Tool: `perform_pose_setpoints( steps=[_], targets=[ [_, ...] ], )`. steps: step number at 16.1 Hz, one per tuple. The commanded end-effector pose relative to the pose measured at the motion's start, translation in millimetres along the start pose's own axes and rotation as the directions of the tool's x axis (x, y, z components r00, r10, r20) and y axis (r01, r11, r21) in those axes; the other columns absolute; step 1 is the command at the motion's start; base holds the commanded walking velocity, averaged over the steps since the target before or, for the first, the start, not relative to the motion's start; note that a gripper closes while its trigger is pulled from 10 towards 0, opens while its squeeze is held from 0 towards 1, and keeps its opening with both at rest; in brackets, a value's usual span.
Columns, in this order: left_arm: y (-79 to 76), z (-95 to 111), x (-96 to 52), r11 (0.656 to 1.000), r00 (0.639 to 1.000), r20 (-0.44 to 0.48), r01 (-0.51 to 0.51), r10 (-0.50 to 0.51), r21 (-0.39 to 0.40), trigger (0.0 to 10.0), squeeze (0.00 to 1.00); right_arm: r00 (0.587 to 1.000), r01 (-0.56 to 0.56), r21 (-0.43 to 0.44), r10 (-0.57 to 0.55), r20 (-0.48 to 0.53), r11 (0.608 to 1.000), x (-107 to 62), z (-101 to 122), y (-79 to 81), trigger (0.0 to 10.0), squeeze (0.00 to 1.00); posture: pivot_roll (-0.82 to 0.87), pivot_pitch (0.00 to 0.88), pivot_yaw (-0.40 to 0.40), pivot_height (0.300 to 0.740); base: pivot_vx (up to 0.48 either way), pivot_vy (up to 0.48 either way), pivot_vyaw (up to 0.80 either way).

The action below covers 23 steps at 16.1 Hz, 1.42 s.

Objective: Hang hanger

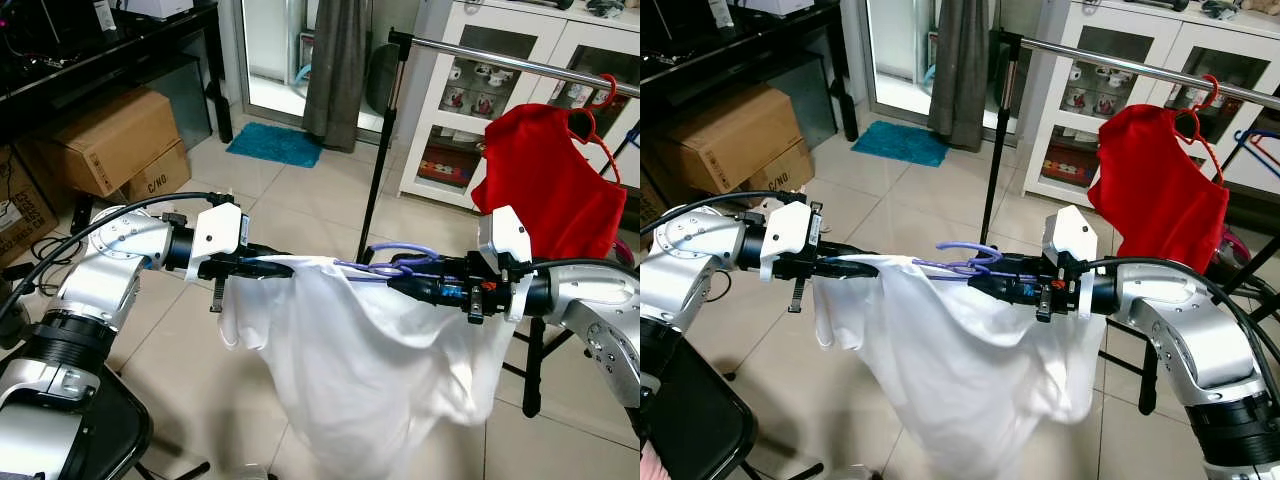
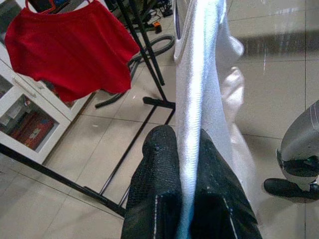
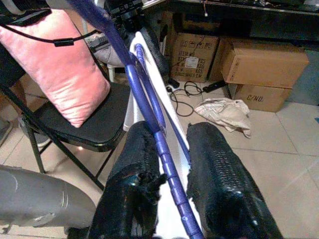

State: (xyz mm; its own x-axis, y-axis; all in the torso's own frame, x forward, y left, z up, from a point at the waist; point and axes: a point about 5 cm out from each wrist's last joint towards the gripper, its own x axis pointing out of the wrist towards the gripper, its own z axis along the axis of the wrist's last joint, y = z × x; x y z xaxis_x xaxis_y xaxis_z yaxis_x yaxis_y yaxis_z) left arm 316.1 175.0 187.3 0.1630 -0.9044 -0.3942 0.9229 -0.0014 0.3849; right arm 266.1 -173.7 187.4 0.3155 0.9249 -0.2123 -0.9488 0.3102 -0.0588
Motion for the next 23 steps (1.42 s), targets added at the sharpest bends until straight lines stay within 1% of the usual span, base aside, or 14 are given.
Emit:
perform_pose_setpoints(
  steps=[1,4,7,8,9,10,14,15,16,19,20,21,22,23],
  targets=[
    [8.3,11.9,2.2,0.999,1.000,0.022,0.000,-0.001,0.050,0.0,0.00,0.998,-0.053,-0.034,0.055,0.039,0.998,4.0,12.6,4.3,0.0,0.00,0.07,0.000,-0.019,0.740,0.000,0.000,0.00],
    [9.5,11.5,1.3,0.999,1.000,0.024,-0.006,0.005,0.043,0.0,0.00,0.997,-0.059,-0.032,0.060,0.045,0.998,4.3,13.3,5.0,0.0,0.00,0.07,0.000,-0.020,0.740,0.000,0.000,0.00],
    [11.5,9.9,-0.5,1.000,0.998,0.058,-0.027,0.028,-0.015,0.0,0.00,0.995,-0.068,-0.027,0.070,0.066,0.997,4.8,15.3,6.6,0.0,0.00,0.07,0.000,-0.018,0.740,0.000,0.000,0.00],
    [15.0,8.9,-0.9,0.997,0.994,0.074,-0.076,0.079,-0.033,10.0,0.00,0.995,-0.070,-0.021,0.071,0.075,0.997,4.9,15.6,7.4,0.0,0.00,0.07,0.000,-0.017,0.740,0.000,0.000,0.00],
    [16.6,8.0,-0.7,0.994,0.992,0.086,-0.090,0.095,-0.060,10.0,0.00,0.994,-0.071,-0.017,0.072,0.078,0.997,4.9,15.5,8.0,0.0,0.00,0.07,0.000,-0.017,0.740,0.000,0.000,0.00],
    [17.1,7.7,-0.5,0.993,0.991,0.094,-0.087,0.094,-0.080,10.0,1.00,0.994,-0.072,-0.013,0.073,0.081,0.997,5.0,15.1,8.8,0.0,0.00,0.07,0.000,-0.016,0.740,0.000,0.000,0.00],
    [18.0,12.3,-1.6,0.991,0.984,0.144,-0.094,0.107,-0.098,10.0,1.00,0.995,-0.065,0.020,0.063,0.081,0.998,4.2,8.1,14.1,0.0,0.00,0.07,0.000,-0.016,0.740,0.000,0.000,0.00],
    [19.1,17.3,-2.0,0.989,0.975,0.186,-0.107,0.124,-0.102,10.0,0.18,0.998,-0.041,0.047,0.038,0.059,0.998,1.5,-1.3,15.4,0.0,0.00,0.07,0.000,-0.019,0.740,0.000,0.000,0.00],
    [19.9,21.0,-2.6,0.986,0.967,0.211,-0.121,0.143,-0.113,10.0,0.00,0.999,0.009,0.076,-0.011,0.031,0.997,-1.8,-11.8,13.8,0.0,0.00,0.07,0.000,-0.024,0.740,0.000,0.000,0.00],
    [18.7,24.4,-3.6,0.975,0.954,0.237,-0.148,0.184,-0.163,10.0,0.00,0.981,0.186,0.133,-0.177,-0.075,0.974,-10.6,-41.4,6.9,0.0,0.00,0.08,0.000,-0.038,0.740,0.000,0.000,0.00],
    [16.0,24.0,-3.6,0.971,0.947,0.244,-0.169,0.208,-0.169,10.0,0.00,0.963,0.262,0.161,-0.247,-0.109,0.952,-13.2,-51.9,5.3,0.0,0.00,0.08,0.000,-0.043,0.740,0.000,0.000,0.00],
    [12.1,19.4,-2.0,0.968,0.954,0.204,-0.186,0.220,-0.170,10.0,0.00,0.949,0.308,0.180,-0.290,-0.119,0.934,-14.0,-57.6,4.8,0.0,0.00,0.08,0.000,-0.046,0.740,0.000,0.000,0.00],
    [7.4,16.6,0.4,0.968,0.956,0.190,-0.192,0.222,-0.165,10.0,0.00,0.948,0.316,0.198,-0.300,-0.106,0.928,-12.4,-59.6,7.2,0.0,0.00,0.09,0.000,-0.049,0.740,0.000,0.000,0.00],
    [5.8,17.3,0.7,0.968,0.952,0.211,-0.188,0.221,-0.164,10.0,0.00,0.950,0.311,0.204,-0.297,-0.099,0.928,-11.3,-59.5,8.5,0.0,0.00,0.09,0.000,-0.049,0.740,0.000,0.000,0.00]
  ],
)
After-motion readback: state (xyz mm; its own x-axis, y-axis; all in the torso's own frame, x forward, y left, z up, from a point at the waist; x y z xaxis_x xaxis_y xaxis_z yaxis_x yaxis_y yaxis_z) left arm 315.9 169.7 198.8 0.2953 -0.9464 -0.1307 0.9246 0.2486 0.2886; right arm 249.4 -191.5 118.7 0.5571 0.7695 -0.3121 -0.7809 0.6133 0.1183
